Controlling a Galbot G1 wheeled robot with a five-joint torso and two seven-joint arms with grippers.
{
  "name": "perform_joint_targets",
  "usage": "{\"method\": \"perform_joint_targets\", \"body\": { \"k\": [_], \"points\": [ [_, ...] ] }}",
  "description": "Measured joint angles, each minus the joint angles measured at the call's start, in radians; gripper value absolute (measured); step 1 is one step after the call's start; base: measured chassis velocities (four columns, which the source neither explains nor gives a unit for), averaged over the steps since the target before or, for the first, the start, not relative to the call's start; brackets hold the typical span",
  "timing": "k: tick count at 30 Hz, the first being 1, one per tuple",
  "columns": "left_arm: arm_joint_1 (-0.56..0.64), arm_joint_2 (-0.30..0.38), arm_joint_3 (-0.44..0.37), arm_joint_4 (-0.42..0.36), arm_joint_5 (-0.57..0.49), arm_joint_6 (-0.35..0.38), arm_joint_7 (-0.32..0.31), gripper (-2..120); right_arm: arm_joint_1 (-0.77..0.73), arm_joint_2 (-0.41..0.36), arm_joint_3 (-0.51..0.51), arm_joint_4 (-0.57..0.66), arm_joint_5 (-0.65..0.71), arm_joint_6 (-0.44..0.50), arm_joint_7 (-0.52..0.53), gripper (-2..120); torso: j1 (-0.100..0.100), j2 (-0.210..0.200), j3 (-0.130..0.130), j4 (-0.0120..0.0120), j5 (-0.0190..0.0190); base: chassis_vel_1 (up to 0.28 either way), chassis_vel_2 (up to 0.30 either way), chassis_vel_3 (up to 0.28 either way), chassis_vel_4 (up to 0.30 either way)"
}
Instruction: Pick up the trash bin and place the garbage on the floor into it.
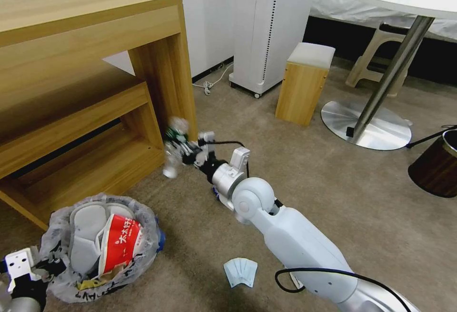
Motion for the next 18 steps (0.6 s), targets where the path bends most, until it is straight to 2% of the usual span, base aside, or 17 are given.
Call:
{"method": "perform_joint_targets", "body": {
  "k": [2, 4, 5, 8, 12, 18],
  "points": [
    [-0.003, 0.0, 0.004, 0.002, -0.001, 0.0, 0.004, 1, 0.008, 0.006, -0.024, 0.002, -0.008, 0.027, -0.037, 10, 0.0, 0.0, 0.0, 0.0001, 0.0, 0.0, 0.0, 0.0, 0.0],
    [-0.01, -0.003, 0.011, 0.006, -0.002, -0.001, 0.014, 1, 0.029, 0.03, -0.111, -0.02, -0.009, 0.064, -0.076, 10, 0.0, 0.0, 0.0, 0.0001, -0.0002, 0.0, 0.0, 0.0, 0.0],
    [-0.01, -0.003, 0.011, 0.006, -0.002, -0.001, 0.014, 1, 0.029, 0.03, -0.111, -0.02, -0.009, 0.064, -0.076, 10, 0.0, 0.0, 0.0, 0.0001, -0.0002, 0.0, 0.0, 0.0, 0.0],
    [-0.013, -0.004, 0.011, 0.0, -0.013, 0.005, 0.019, 1, 0.049, 0.078, -0.235, -0.112, -0.001, 0.087, -0.086, 8, 0.0, 0.0, 0.0, 0.0003, -0.0003, 0.0, 0.0, 0.0, 0.0],
    [-0.002, -0.005, 0.006, -0.026, -0.043, 0.038, 0.019, 1, 0.041, 0.123, -0.309, -0.202, -0.001, 0.094, -0.077, 8, 0.0, 0.0, 0.0, 0.0001, -0.0003, 0.0, 0.0, 0.0, 0.0],
    [0.006, -0.012, 0.009, -0.044, -0.065, 0.071, 0.014, 1, 0.021, 0.174, -0.351, -0.293, -0.041, 0.11, -0.076, 8, 0.0, 0.0, 0.0, 0.0001, -0.0003, 0.0, 0.0, 0.0, 0.0]
  ]
}}
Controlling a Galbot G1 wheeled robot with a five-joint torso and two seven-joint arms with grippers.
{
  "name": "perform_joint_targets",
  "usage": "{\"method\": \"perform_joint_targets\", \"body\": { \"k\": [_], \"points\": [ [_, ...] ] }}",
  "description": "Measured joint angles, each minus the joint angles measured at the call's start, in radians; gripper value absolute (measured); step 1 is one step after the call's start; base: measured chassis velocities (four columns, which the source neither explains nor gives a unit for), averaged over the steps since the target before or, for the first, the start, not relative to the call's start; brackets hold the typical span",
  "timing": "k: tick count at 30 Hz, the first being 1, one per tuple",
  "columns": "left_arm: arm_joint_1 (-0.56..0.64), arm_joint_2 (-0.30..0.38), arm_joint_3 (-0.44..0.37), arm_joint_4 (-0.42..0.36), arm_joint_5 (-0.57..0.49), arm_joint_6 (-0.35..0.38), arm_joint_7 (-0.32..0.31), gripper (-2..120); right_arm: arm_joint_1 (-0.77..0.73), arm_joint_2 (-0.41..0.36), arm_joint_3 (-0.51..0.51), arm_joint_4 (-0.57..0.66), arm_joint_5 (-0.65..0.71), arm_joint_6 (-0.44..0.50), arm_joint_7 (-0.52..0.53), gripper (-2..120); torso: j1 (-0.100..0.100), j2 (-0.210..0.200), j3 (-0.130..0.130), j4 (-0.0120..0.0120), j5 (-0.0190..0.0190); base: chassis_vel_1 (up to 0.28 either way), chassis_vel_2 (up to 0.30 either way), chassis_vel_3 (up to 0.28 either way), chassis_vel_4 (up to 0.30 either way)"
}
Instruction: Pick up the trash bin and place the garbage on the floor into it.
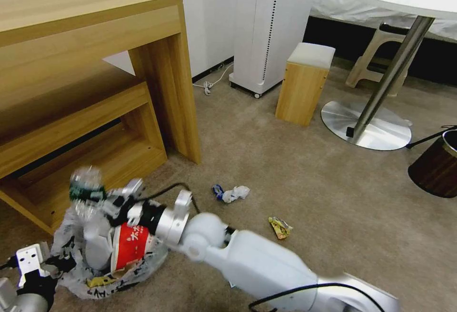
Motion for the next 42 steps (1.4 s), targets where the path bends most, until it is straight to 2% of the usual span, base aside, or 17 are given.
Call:
{"method": "perform_joint_targets", "body": {
  "k": [5, 10, 13, 14, 16, 19, 20, 22, 24, 25, 28, 29, 32, 35, 38, 41, 42],
  "points": [
    [0.004, -0.001, 0.001, -0.01, -0.003, 0.009, -0.002, 1, -0.011, 0.028, -0.008, -0.031, 0.004, 0.001, 0.013, 8, 0.0, 0.0, 0.0, 0.0, 0.0001, 0.0, 0.0, 0.0, 0.0],
    [0.007, 0.006, -0.003, -0.011, -0.007, 0.009, -0.005, 1, -0.011, 0.011, -0.017, -0.009, 0.024, -0.034, 0.036, 8, 0.0, 0.0, 0.0, -0.0001, 0.0001, 0.0, 0.0, 0.0, 0.0],
    [0.006, 0.009, -0.003, -0.011, -0.011, 0.009, -0.007, 1, -0.014, -0.009, -0.018, 0.019, 0.056, -0.07, 0.067, 24, 0.0, 0.0, 0.0, -0.0001, 0.0002, 0.0, 0.0, 0.0, 0.0],
    [0.006, 0.009, -0.003, -0.011, -0.011, 0.009, -0.007, 1, -0.014, -0.009, -0.018, 0.019, 0.056, -0.07, 0.067, 24, 0.0, 0.0, 0.0, -0.0001, 0.0002, 0.0, 0.0, 0.0, 0.0],
    [0.005, 0.011, -0.002, -0.009, -0.012, 0.009, -0.008, 1, -0.017, -0.025, -0.013, 0.046, 0.086, -0.101, 0.089, 34, 0.0, 0.0, 0.0, -0.0001, 0.0002, 0.0, 0.0, 0.0, 0.0],
    [0.004, 0.011, -0.001, -0.005, -0.011, 0.009, -0.008, 1, -0.019, -0.032, -0.008, 0.058, 0.093, -0.111, 0.098, 40, 0.0, 0.0, 0.0, -0.0001, 0.0003, 0.0, 0.0, 0.0, 0.0],
    [0.003, 0.012, 0.001, -0.002, -0.007, 0.007, -0.008, 1, -0.022, -0.039, -0.001, 0.074, 0.1, -0.129, 0.106, 48, 0.0, 0.0, 0.0, -0.0001, 0.0003, 0.0, 0.0, 0.0, 0.0],
    [0.003, 0.012, 0.002, 0.0, -0.004, 0.005, -0.007, 1, -0.023, -0.044, 0.002, 0.088, 0.107, -0.143, 0.12, 52, 0.0, 0.0, 0.0, -0.0001, 0.0003, 0.0, 0.0, 0.0, 0.0],
    [0.004, 0.012, 0.002, 0.005, 0.003, -0.003, -0.008, 1, -0.024, -0.059, 0.006, 0.128, 0.124, -0.161, 0.145, 63, 0.0, 0.0, 0.0, 0.0, 0.0004, 0.0, 0.0, 0.0, 0.0],
    [0.004, 0.012, 0.002, 0.005, 0.003, -0.003, -0.008, 1, -0.024, -0.059, 0.006, 0.128, 0.124, -0.161, 0.145, 63, 0.0, 0.0, 0.0, 0.0, 0.0004, 0.0, 0.0, 0.0, 0.0],
    [0.001, 0.016, -0.001, 0.006, 0.002, -0.005, -0.01, 1, -0.026, -0.076, 0.019, 0.165, 0.128, -0.172, 0.174, 77, 0.0, 0.0, 0.0, -0.0001, 0.0003, 0.0, 0.0, 0.0, 0.0],
    [0.001, 0.016, -0.001, 0.006, 0.002, -0.005, -0.01, 1, -0.026, -0.076, 0.019, 0.165, 0.128, -0.172, 0.174, 77, 0.0, 0.0, 0.0, -0.0001, 0.0003, 0.0, 0.0, 0.0, 0.0],
    [0.001, 0.017, -0.002, 0.01, 0.005, -0.005, -0.01, 1, -0.025, -0.088, 0.043, 0.213, 0.164, -0.193, 0.218, 92, 0.0, 0.0, 0.0, -0.0001, 0.0003, 0.0, 0.0, 0.0, 0.0],
    [0.001, 0.017, -0.002, 0.011, 0.006, -0.005, -0.012, 1, -0.022, -0.094, 0.056, 0.23, 0.171, -0.196, 0.23, 99, 0.0, 0.0, 0.0, 0.0, 0.0003, 0.0, 0.0, 0.0, 0.0],
    [0.001, 0.019, -0.002, 0.011, 0.006, -0.005, -0.014, 1, -0.015, -0.098, 0.076, 0.248, 0.175, -0.196, 0.248, 100, 0.0, 0.0, 0.0, 0.0, 0.0003, 0.0, 0.0, 0.0, 0.0],
    [0.006, 0.021, -0.007, 0.011, 0.008, -0.005, -0.014, 1, 0.019, -0.116, 0.148, 0.317, 0.189, -0.227, 0.398, 100, 0.0, 0.0, 0.0, 0.0001, 0.0004, 0.0, 0.0, 0.0, 0.0],
    [0.006, 0.021, -0.007, 0.011, 0.008, -0.005, -0.014, 1, 0.019, -0.116, 0.148, 0.317, 0.189, -0.227, 0.398, 100, 0.0, 0.0, 0.0, 0.0001, 0.0004, 0.0, 0.0, 0.0, 0.0]
  ]
}}
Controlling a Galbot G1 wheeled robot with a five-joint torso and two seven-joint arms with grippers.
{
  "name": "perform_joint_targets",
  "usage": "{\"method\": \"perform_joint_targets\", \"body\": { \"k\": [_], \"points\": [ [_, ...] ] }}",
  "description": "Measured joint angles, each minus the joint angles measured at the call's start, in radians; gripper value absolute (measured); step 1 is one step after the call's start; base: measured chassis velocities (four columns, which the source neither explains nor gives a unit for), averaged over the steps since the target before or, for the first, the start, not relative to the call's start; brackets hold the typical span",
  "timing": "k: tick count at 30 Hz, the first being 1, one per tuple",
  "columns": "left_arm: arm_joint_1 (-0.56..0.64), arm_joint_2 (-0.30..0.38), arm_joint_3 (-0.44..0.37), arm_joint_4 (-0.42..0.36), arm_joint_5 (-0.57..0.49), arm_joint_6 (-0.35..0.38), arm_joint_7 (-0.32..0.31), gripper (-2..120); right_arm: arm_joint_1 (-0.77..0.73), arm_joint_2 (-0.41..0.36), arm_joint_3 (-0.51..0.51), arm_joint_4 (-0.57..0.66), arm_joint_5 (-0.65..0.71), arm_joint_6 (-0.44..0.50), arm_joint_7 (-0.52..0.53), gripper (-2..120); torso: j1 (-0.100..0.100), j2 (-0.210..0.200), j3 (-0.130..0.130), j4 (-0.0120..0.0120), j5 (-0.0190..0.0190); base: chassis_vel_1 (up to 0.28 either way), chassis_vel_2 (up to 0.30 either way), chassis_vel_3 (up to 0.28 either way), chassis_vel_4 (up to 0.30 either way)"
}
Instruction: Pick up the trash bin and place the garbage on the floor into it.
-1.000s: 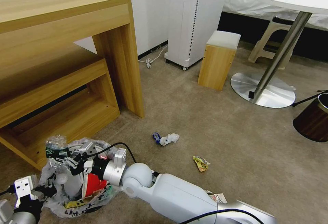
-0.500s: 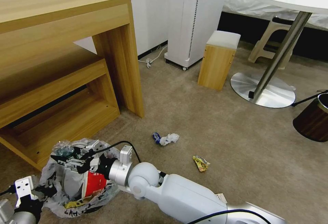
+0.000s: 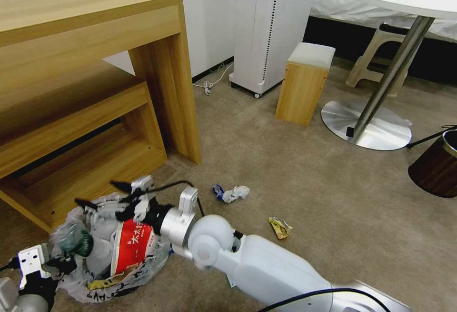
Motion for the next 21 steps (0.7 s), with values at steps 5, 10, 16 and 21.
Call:
{"method": "perform_joint_targets", "body": {
  "k": [5, 10, 16, 21],
  "points": [
    [0.0, -0.003, 0.009, 0.002, 0.021, -0.006, 0.016, 1, 0.029, -0.088, 0.16, 0.069, 0.029, -0.228, 0.328, 100, 0.0, 0.0, 0.0, 0.0001, 0.0001, 0.0, 0.0, 0.0, 0.0],
    [0.003, -0.003, 0.012, 0.002, 0.056, -0.018, 0.056, 1, -0.038, -0.298, 0.306, 0.13, 0.108, -0.36, 0.517, 100, 0.0, 0.0, 0.0, -0.0011, 0.0002, 0.0, 0.0, 0.0, 0.0],
    [0.017, -0.004, 0.027, -0.004, 0.093, -0.028, 0.085, 1, -0.225, -0.406, 0.42, 0.21, 0.183, -0.404, 0.585, 100, 0.0, 0.0, 0.0, -0.0004, 0.0005, 0.0, 0.0, 0.0, 0.0],
    [0.027, -0.004, 0.04, -0.007, 0.122, -0.028, 0.118, 1, -0.376, -0.44, 0.463, 0.273, 0.21, -0.512, 0.62, 100, 0.0, 0.0, 0.0, -0.0001, 0.0002, 0.0, 0.0, 0.0, 0.0]
  ]
}}
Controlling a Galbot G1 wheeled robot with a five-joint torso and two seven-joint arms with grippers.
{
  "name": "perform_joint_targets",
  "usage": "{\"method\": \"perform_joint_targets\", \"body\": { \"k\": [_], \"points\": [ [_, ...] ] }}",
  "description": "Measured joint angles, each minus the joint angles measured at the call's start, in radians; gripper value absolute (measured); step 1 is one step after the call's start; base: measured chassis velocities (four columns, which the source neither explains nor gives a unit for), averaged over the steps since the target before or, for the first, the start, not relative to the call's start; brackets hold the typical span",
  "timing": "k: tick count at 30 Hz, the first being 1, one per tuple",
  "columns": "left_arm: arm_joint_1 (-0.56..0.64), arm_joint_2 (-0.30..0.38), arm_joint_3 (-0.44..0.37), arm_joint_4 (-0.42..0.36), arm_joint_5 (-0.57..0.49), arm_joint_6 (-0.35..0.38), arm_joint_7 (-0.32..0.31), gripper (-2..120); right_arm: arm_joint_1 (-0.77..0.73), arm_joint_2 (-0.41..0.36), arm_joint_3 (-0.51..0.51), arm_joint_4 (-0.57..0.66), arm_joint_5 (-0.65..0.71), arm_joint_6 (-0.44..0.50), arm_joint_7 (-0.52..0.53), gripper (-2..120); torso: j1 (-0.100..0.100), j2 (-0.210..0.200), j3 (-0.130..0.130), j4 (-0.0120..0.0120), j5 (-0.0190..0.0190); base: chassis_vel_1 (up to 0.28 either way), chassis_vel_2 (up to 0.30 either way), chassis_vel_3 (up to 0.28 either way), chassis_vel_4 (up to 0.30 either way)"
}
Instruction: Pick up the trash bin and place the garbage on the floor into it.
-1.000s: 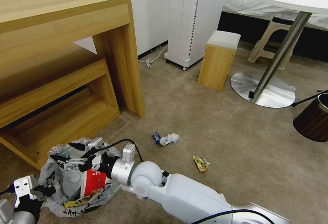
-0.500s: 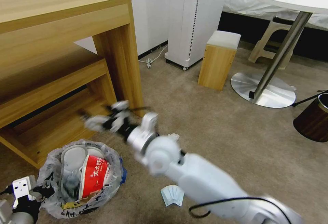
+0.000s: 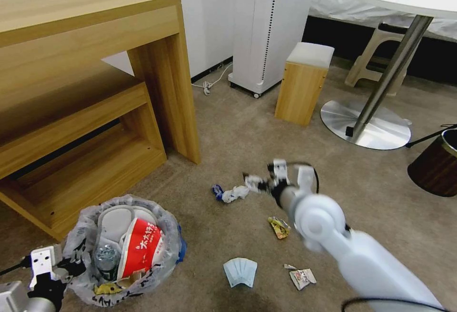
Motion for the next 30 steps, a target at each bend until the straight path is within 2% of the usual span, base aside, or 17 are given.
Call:
{"method": "perform_joint_targets", "body": {
  "k": [4, 6, 7, 8, 9, 10, 11, 12, 13, 14, 15, 18, 22, 30],
  "points": [
    [0.008, 0.004, 0.008, -0.001, 0.011, 0.0, 0.019, 1, -0.014, -0.054, -0.049, 0.018, -0.013, -0.088, -0.005, 100, 0.0, 0.0, 0.0, 0.0001, -0.0001, 0.0, 0.0, 0.0, 0.0],
    [0.008, 0.005, 0.016, -0.002, 0.015, 0.0, 0.024, 1, -0.003, -0.095, -0.073, 0.016, -0.053, -0.106, -0.096, 100, 0.0, 0.0, 0.0, 0.0001, 0.0, 0.0, 0.0, 0.0, 0.0],
    [0.005, 0.005, 0.023, -0.001, 0.019, 0.0, 0.025, 1, 0.011, -0.131, -0.081, 0.0, -0.135, -0.109, -0.24, 100, 0.0, 0.0, 0.0, 0.0002, -0.0003, 0.0, 0.0, 0.0, 0.0],
    [0.005, 0.005, 0.023, -0.001, 0.019, 0.0, 0.025, 1, 0.011, -0.131, -0.081, 0.0, -0.135, -0.109, -0.24, 100, 0.0, 0.0, 0.0, 0.0002, -0.0003, 0.0, 0.0, 0.0, 0.0],
    [0.003, 0.005, 0.028, 0.003, 0.025, -0.001, 0.027, 1, 0.025, -0.156, -0.09, -0.017, -0.188, -0.11, -0.355, 100, 0.0, 0.0, 0.0, 0.0, -0.0006, 0.0, 0.0, 0.0, 0.0],
    [0.001, 0.005, 0.034, 0.006, 0.03, -0.002, 0.028, 1, 0.033, -0.169, -0.097, -0.032, -0.221, -0.11, -0.422, 100, 0.0, 0.0, 0.0, 0.0, -0.0004, 0.0, 0.0, 0.0, 0.0],
    [0.001, 0.005, 0.034, 0.006, 0.03, -0.002, 0.028, 1, 0.033, -0.169, -0.097, -0.032, -0.221, -0.11, -0.422, 100, 0.0, 0.0, 0.0, 0.0, -0.0004, 0.0, 0.0, 0.0, 0.0],
    [0.0, 0.003, 0.041, 0.011, 0.037, -0.003, 0.029, 1, 0.042, -0.183, -0.102, -0.052, -0.266, -0.108, -0.517, 100, 0.0, 0.0, 0.0, 0.0, -0.0002, 0.0, 0.0, 0.0, 0.0],
    [-0.001, 0.0, 0.05, 0.017, 0.045, -0.005, 0.03, 1, 0.053, -0.204, -0.112, -0.087, -0.369, -0.09, -0.673, 100, 0.0, 0.0, 0.0, 0.0002, -0.0004, 0.0, 0.0, 0.0, 0.0],
    [-0.004, -0.002, 0.057, 0.023, 0.051, -0.008, 0.03, 1, 0.063, -0.225, -0.132, -0.115, -0.47, -0.065, -0.782, 100, 0.0, 0.0, 0.0, 0.0001, -0.0003, 0.0, 0.0, 0.0, 0.0],
    [-0.004, -0.002, 0.057, 0.023, 0.051, -0.008, 0.03, 1, 0.063, -0.225, -0.132, -0.115, -0.47, -0.065, -0.782, 100, 0.0, 0.0, 0.0, 0.0001, -0.0003, 0.0, 0.0, 0.0, 0.0],
    [-0.019, 0.001, 0.073, 0.035, 0.055, -0.009, 0.028, 1, 0.087, -0.251, -0.192, -0.168, -0.6, -0.044, -0.934, 100, 0.0, 0.0, 0.0, -0.0001, -0.0004, 0.0, 0.0, 0.0, 0.0],
    [-0.025, 0.003, 0.083, 0.041, 0.057, -0.009, 0.023, 1, 0.101, -0.234, -0.219, -0.209, -0.65, -0.036, -0.994, 100, 0.0, 0.0, 0.0, -0.0003, -0.0003, 0.0, 0.0, 0.0, 0.0],
    [-0.022, -0.008, 0.094, 0.051, 0.075, -0.012, 0.013, 1, 0.149, -0.152, -0.314, -0.312, -0.627, -0.098, -0.964, 100, 0.0, 0.0, 0.0, -0.0001, -0.0002, 0.0, 0.0, 0.0, 0.0]
  ]
}}
